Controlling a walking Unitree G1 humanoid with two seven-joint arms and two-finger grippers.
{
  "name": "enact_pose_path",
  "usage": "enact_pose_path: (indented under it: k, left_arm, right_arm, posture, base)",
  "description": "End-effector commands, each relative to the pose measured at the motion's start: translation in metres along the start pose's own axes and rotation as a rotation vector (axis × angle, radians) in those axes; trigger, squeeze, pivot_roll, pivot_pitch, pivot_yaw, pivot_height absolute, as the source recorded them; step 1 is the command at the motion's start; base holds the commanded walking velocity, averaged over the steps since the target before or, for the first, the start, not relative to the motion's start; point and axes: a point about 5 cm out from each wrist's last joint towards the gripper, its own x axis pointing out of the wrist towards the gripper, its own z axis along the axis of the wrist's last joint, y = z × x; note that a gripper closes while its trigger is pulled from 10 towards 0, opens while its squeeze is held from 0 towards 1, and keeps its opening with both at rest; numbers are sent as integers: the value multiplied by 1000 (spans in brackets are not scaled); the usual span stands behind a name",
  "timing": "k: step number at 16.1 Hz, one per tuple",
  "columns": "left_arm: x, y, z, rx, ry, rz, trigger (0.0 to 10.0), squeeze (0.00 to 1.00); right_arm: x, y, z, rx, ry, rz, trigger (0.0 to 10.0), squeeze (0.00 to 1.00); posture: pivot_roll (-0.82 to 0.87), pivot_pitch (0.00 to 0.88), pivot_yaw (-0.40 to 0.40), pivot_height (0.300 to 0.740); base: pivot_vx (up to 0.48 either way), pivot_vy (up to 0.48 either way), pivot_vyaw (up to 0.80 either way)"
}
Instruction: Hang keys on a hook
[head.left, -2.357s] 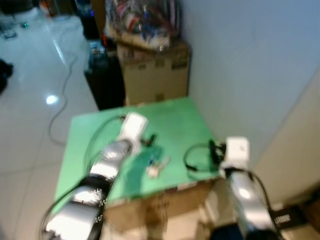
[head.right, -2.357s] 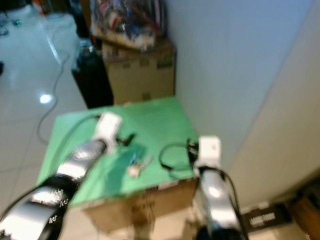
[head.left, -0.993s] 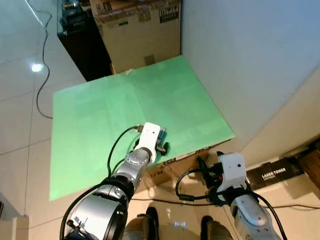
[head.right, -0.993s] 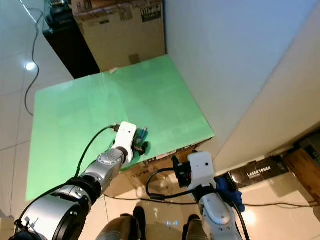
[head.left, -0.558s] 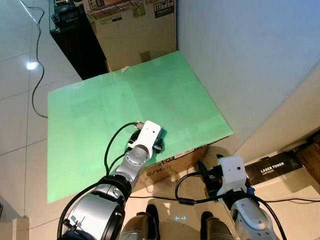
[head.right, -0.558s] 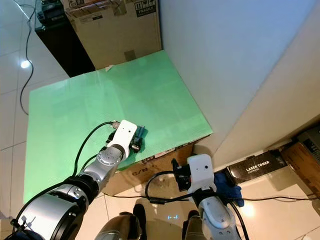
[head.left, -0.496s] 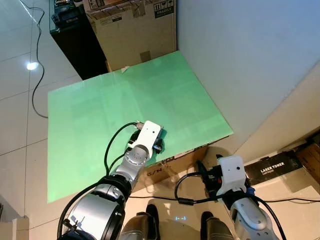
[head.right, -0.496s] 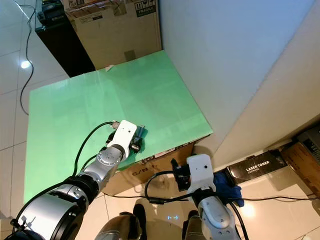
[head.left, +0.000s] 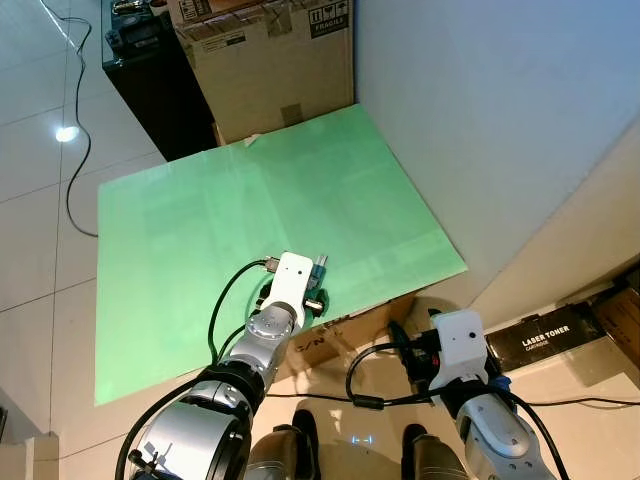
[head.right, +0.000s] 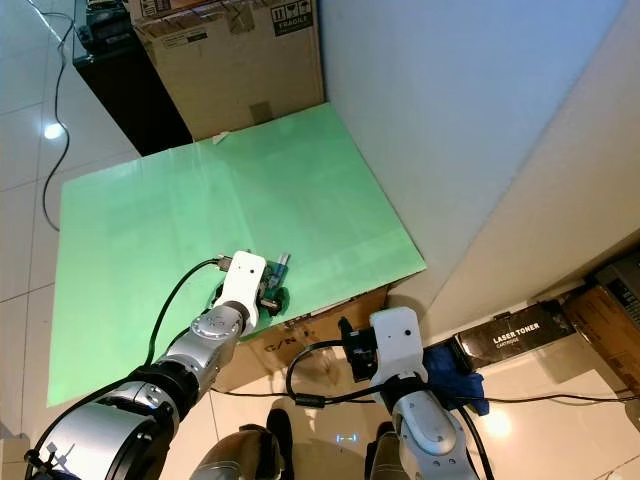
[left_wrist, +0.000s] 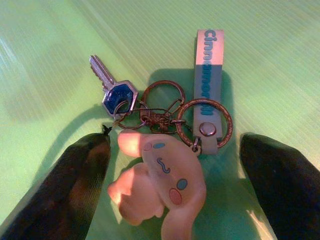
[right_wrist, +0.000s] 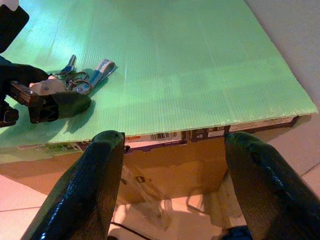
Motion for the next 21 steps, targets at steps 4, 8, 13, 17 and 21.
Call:
enact_pose_path:
  k: [4,8,13,17,21]
  left_arm:
    - [-5,-2,-29,-18,114,-17,0,0]
    - [-4,-3,-24,14,94,-37,0,0]
    - [-5,3,-28,-67,154,-39,0,0]
    - [-3,7,-16,-48,90,-58,0,0]
    - [-18,40,38,-252,-304,-130,0,0]
  right_arm:
    - [0,2,-7,11,38,14,10000,0]
    - [3,-1,-8,11,40,9,10000,0]
    - [18,-6,-4,-3,25,1,10000,0]
    - [27,-7,-1,0,6,-3,10000,0]
    - [36,-13,12,-2,-53,-10,10000,0]
  posture:
    - [-121,282,147,732]
    - [-113,267,148,732]
    - [-100,221,160,732]
    - [-76,179,163,732]
    - [-45,82,122,732]
  base:
    - [0,0,0]
    - [0,0,0]
    - [0,0,0]
    - [0,0,0]
    - [0,0,0]
